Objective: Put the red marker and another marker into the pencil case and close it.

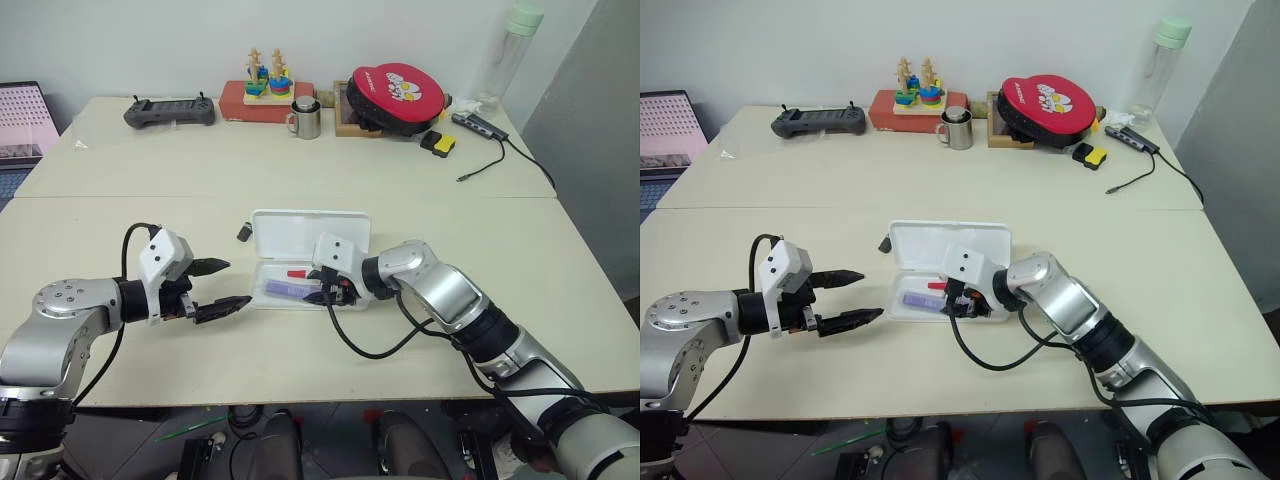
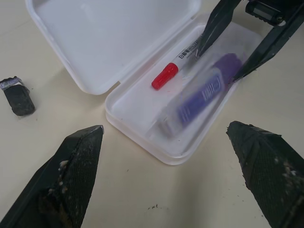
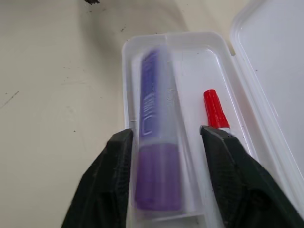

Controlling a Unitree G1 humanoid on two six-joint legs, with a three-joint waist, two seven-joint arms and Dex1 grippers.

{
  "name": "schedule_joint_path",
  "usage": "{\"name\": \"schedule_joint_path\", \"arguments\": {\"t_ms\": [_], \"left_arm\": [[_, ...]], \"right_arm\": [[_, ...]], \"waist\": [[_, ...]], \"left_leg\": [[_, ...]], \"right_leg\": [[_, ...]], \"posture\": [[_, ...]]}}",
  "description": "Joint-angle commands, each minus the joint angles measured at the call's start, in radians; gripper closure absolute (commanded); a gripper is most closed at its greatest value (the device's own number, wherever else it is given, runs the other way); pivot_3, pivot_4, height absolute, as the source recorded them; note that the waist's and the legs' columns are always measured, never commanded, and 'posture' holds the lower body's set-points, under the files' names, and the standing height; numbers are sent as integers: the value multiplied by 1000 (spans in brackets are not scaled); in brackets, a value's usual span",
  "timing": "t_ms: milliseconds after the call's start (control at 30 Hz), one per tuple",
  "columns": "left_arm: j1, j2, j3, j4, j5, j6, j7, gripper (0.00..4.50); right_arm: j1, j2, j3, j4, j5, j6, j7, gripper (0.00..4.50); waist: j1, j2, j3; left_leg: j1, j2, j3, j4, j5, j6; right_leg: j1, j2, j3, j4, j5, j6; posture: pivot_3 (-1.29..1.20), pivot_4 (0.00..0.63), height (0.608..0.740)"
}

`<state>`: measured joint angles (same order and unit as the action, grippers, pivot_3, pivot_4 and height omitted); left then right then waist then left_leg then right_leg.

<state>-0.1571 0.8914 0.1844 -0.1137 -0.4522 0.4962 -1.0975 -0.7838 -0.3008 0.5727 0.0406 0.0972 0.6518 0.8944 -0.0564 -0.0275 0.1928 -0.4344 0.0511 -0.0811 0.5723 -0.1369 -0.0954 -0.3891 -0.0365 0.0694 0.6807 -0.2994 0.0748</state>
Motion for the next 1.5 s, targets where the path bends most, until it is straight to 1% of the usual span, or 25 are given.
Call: {"name": "schedule_joint_path", "arguments": {"t_ms": [33, 67, 100, 200, 233, 267, 333, 400, 500, 567, 633, 700, 833, 933, 1233, 1500], "left_arm": [[-7, -5, 4, -31, -9, -8, 7, 0], [-8, -6, 5, -30, -10, -8, 8, 0], [-10, -10, 9, -26, -10, -9, 14, 0], [-15, -19, 20, -11, -8, -8, 37, 0], [-22, -26, 28, 6, -2, -6, 60, 0], [-25, -31, 35, 17, 1, -4, 77, 0], [-51, -49, 52, 80, 21, 10, 152, 0], [-65, -56, 61, 126, 38, 14, 196, 0], [-107, -74, 60, 194, 54, 20, 254, 0], [-138, -88, 43, 242, 70, 18, 278, 0], [-223, -132, -4, 346, 114, -6, 325, 0], [-280, -165, -24, 412, 138, -24, 351, 0], [-372, -214, -64, 540, 200, -66, 382, 0], [-433, -252, -77, 623, 224, -102, 402, 0], [-520, -327, -121, 729, 249, -154, 354, 0], [-565, -356, -127, 825, 284, -187, 365, 0]], "right_arm": [[-16, 6, -32, -34, 1, -13, 10, 1051], [-17, 7, -38, -37, 4, -12, 9, 928], [-19, 8, -47, -43, 9, -12, 8, 612], [-21, 16, -80, -60, 34, -12, 8, 37], [-21, 19, -103, -77, 50, -7, 11, 3], [-21, 21, -118, -90, 60, -2, 13, 3], [-11, 47, -215, -163, 166, 11, 28, 3], [-1, 60, -281, -233, 251, 30, 45, 3], [2, 63, -325, -280, 293, 50, 23, 3], [-1, 63, -334, -281, 284, 51, -9, 3], [-8, 57, -334, -270, 260, 49, -43, 3], [-10, 55, -331, -269, 256, 50, -59, 3], [-11, 57, -325, -269, 249, 43, -89, 3], [-13, 56, -332, -267, 244, 43, -108, 3], [-22, 50, -340, -260, 240, 40, -136, 3], [-48, 65, -365, -215, 235, 47, -202, 3]], "waist": [[0, 0, 0], [0, 0, 0], [0, 0, 0], [0, 0, 0], [0, 0, 0], [0, 0, 0], [0, 0, 0], [1, 0, 0], [0, -1, 0], [0, -1, 0], [0, -1, 0], [16, 0, 0], [18, -1, -1], [18, -1, -1], [18, -1, -1], [21, -1, -1]], "left_leg": [[0, 0, 0, 0, 0, 0], [0, 0, 0, 0, 0, 0], [0, 0, 0, 0, 0, 0], [0, 0, 0, 0, 0, 0], [0, 0, 0, 0, 0, 0], [0, 0, 0, 0, 0, 0], [0, 0, 0, 0, 0, 0], [0, 0, 0, 0, 0, 0], [0, 0, -1, 0, 0, 0], [0, 0, -1, 0, 0, 0], [0, 0, 0, 0, 0, 0], [0, 0, -1, 1, 0, 0], [0, 0, 0, 2, 0, 0], [0, 0, -1, 1, 0, 0], [0, 0, -1, 1, 0, 0], [0, -1, -1, 2, 0, 0]], "right_leg": [[0, 0, 0, 0, 0, 0], [0, 0, 0, 0, 0, 0], [0, 0, 0, 0, 0, 0], [0, 0, 0, 0, 0, 0], [0, 0, 0, 0, 0, 0], [0, 0, 0, 0, 0, 0], [0, 0, 0, 0, 0, 0], [0, 0, 0, 0, 0, 0], [0, 0, 0, 0, 0, 0], [1, 0, 0, 0, 0, 0], [1, 0, 0, 0, 1, 1], [0, 0, -2, 1, 1, 1], [1, 0, 0, 0, 2, 3], [1, 1, 0, 0, 4, -1], [1, 1, -1, 0, 4, -1], [2, 1, -1, 0, 5, -1]], "posture": [[0, 150, 740], [0, 150, 740], [0, 150, 740], [0, 150, 740], [0, 150, 740], [0, 150, 740], [0, 150, 740], [0, 150, 740], [0, 150, 740], [0, 150, 740], [0, 150, 740], [0, 150, 740], [0, 150, 740], [0, 150, 740], [0, 150, 740], [0, 150, 740]]}}
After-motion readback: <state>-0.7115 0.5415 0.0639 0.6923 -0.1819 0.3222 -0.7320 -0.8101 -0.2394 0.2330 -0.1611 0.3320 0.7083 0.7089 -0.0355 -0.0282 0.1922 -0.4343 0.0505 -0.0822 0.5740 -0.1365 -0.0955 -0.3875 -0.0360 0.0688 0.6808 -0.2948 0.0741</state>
